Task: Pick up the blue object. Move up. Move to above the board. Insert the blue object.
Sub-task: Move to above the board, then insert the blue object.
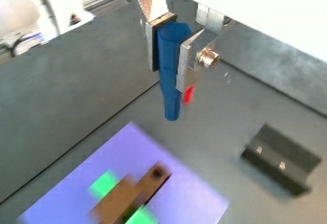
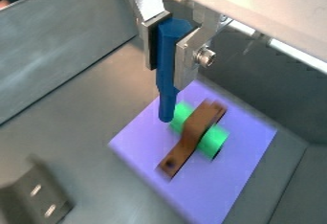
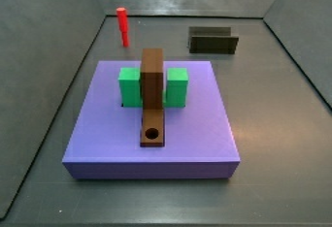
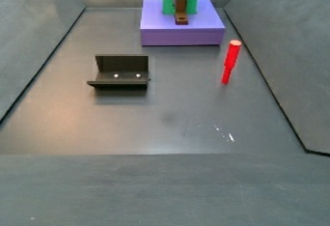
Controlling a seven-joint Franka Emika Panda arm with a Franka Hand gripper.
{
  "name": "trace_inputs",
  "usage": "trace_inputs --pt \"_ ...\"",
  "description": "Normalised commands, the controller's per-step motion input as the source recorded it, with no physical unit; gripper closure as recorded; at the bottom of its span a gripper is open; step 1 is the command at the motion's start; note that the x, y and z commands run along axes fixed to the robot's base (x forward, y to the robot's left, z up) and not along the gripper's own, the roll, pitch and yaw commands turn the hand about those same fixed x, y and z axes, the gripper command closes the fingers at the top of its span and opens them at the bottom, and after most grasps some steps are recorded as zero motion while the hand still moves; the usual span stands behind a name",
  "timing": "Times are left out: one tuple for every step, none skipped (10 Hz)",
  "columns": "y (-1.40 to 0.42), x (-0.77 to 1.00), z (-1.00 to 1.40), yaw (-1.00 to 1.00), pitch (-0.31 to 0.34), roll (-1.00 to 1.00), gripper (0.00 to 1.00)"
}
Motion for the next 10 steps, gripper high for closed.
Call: trace_inputs --pt "-0.70 0.10 0.12 0.01 0.159 0.02 1.00" --pt "-0.24 0.09 0.06 0.00 0.154 0.01 1.00" --pt "-0.03 0.00 -0.05 0.00 -0.021 0.00 1.00" --pt "0.00 0.00 -0.04 0.00 0.000 -0.04 1.00" --pt "0.00 0.00 -0.05 0.00 -0.033 -0.04 1.00" --pt "-0.79 -0.06 -0.19 0.00 0.000 0.01 1.00" --pt "-1.00 0.00 -0.35 0.00 0.000 0.00 1.00" --pt "-1.00 0.00 -0.59 0.00 0.000 0.00 1.00" --pt "-1.00 0.00 -0.66 0.00 0.000 0.00 1.00" --pt "-1.00 0.03 -0.64 0.00 0.000 -0.04 1.00"
